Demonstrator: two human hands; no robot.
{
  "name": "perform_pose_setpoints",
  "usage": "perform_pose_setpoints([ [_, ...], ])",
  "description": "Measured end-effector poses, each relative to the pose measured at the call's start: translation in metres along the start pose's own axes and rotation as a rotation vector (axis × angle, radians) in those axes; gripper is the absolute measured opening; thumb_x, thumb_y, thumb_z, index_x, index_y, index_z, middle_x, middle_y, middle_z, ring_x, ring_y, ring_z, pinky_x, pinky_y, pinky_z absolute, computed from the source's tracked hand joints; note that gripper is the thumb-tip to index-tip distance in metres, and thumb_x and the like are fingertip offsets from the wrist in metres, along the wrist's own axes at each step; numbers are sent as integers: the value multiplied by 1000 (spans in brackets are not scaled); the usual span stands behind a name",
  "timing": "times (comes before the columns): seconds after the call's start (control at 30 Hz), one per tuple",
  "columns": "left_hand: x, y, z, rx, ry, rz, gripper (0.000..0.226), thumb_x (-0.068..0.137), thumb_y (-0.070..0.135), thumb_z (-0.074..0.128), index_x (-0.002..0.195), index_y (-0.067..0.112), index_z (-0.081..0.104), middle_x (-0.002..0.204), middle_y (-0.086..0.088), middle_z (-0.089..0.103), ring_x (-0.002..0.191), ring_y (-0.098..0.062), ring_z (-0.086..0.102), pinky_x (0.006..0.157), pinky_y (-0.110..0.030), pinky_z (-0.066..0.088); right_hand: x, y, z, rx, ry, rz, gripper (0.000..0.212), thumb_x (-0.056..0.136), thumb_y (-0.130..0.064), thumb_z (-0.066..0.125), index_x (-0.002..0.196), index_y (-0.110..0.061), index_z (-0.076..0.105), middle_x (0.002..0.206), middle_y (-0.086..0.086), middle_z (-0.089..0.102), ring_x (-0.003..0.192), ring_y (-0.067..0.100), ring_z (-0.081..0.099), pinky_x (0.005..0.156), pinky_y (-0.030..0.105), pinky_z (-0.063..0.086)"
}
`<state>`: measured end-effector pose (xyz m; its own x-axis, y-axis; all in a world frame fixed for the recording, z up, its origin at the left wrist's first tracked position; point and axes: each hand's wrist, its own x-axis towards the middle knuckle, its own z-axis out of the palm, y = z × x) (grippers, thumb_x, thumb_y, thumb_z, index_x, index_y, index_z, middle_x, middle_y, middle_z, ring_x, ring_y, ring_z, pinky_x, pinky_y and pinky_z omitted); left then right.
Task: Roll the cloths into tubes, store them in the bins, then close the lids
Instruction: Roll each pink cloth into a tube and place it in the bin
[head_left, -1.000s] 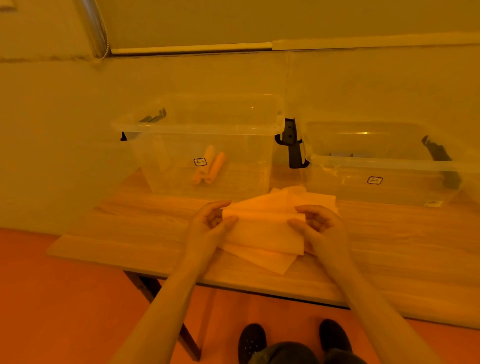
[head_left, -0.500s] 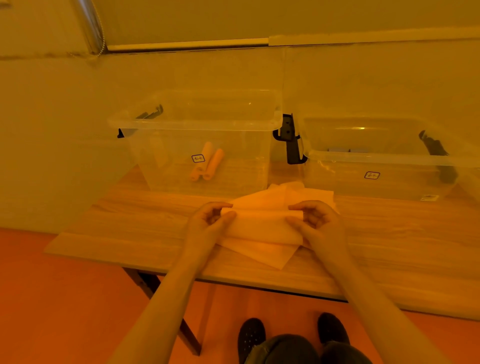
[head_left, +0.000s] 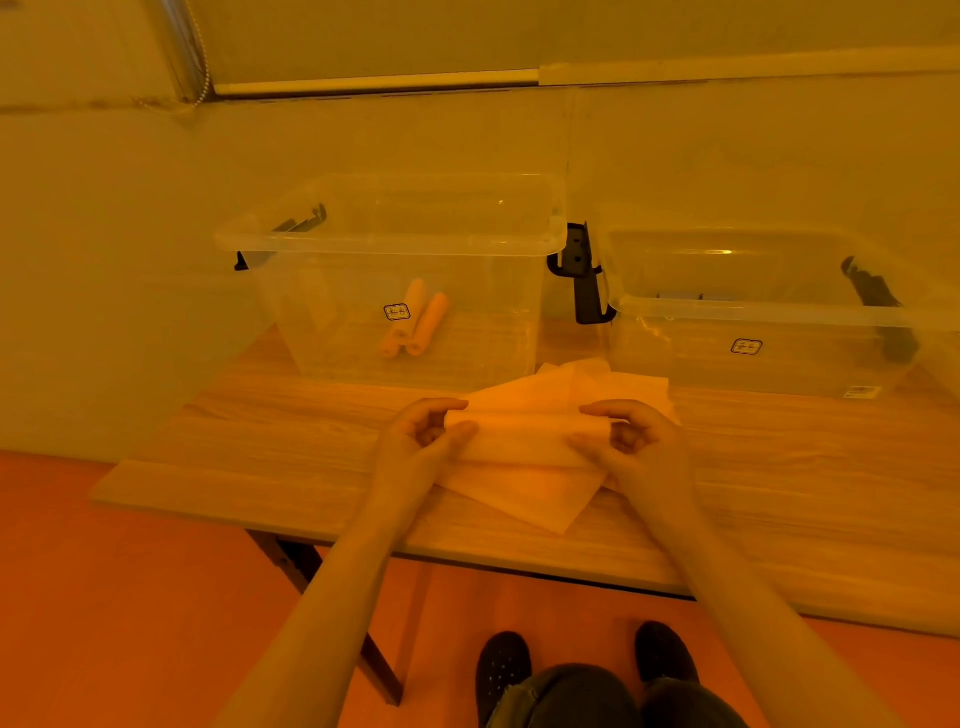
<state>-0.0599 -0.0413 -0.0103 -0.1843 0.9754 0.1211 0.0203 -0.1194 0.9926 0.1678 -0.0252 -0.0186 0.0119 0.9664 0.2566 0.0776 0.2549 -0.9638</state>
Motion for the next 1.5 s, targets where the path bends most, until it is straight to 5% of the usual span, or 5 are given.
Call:
perform_pose_setpoints([
  [0.27,0,0,1,-20,-11,8,15,86,14,67,98,23,69,103,2,68,88,-7,65,64,-17,51,0,2,1,3,5,-11,30,66,-39,76,94,-29,70,98,-10,70,90,16,68,73,53,57],
  [0.7,1,0,2,18,33,56,4,87,16,65,89,16,69,86,5,66,74,0,60,61,-13,47,-2,3,0,-78,-46,-81,37,75,-12,78,103,-30,63,97,-4,68,88,12,66,75,36,59],
  [0.97,-1,0,0,13,-37,31,23,82,10,71,101,23,66,103,1,71,93,-11,67,72,-23,53,-3,-2,2,-70,-21,-60,30,71,-38,71,85,-12,67,86,0,69,81,11,67,67,33,58],
  [1.23,-1,-2,1,55,-6,36,5,86,17,67,87,21,65,86,2,69,78,-10,65,65,-23,50,-2,0,1,-67,-21,-59,31,71,-26,77,99,-32,65,100,-4,67,88,12,66,72,34,59],
  [1.5,-1,-1,-1,77,30,62,18,88,24,65,105,22,64,101,1,69,89,-16,66,69,-28,53,-3,2,2,-57,-47,-45,36,72,-13,80,98,-33,65,98,2,68,87,19,66,70,38,60],
])
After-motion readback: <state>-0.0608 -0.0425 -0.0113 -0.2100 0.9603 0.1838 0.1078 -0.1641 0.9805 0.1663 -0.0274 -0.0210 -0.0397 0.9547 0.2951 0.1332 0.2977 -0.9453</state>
